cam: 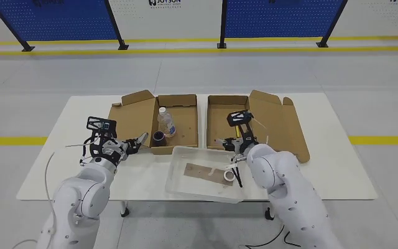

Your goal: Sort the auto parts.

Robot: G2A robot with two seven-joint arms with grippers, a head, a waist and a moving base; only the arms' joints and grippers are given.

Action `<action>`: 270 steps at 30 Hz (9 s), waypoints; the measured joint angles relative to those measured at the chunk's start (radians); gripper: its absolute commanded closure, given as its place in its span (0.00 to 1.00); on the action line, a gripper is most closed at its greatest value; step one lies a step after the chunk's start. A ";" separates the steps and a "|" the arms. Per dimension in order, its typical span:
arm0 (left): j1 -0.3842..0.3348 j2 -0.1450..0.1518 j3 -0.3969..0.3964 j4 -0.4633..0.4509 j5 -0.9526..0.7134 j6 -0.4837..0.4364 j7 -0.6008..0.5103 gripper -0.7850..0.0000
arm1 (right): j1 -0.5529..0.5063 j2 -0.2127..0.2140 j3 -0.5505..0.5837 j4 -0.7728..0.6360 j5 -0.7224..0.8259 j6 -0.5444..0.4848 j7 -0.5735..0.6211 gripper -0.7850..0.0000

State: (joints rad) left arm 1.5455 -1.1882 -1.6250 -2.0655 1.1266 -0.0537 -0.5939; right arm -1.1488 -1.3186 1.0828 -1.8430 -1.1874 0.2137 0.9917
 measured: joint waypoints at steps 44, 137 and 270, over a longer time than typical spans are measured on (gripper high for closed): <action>0.000 0.000 0.000 0.000 0.000 0.000 0.000 0.00 | 0.000 -0.055 -0.146 0.338 0.203 0.055 0.007 0.00; 0.000 0.000 0.000 0.000 0.000 0.000 0.000 0.00 | 0.170 -0.072 -0.238 0.419 -0.021 -0.173 0.387 0.63; 0.000 0.000 0.000 0.000 0.000 0.000 0.000 0.00 | 0.509 -0.179 -0.216 1.030 0.127 0.012 -0.156 1.00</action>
State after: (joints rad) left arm 1.5455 -1.1882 -1.6250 -2.0655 1.1266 -0.0537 -0.5939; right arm -0.6397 -1.4977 0.8664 -0.8134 -1.0605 0.2258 0.8358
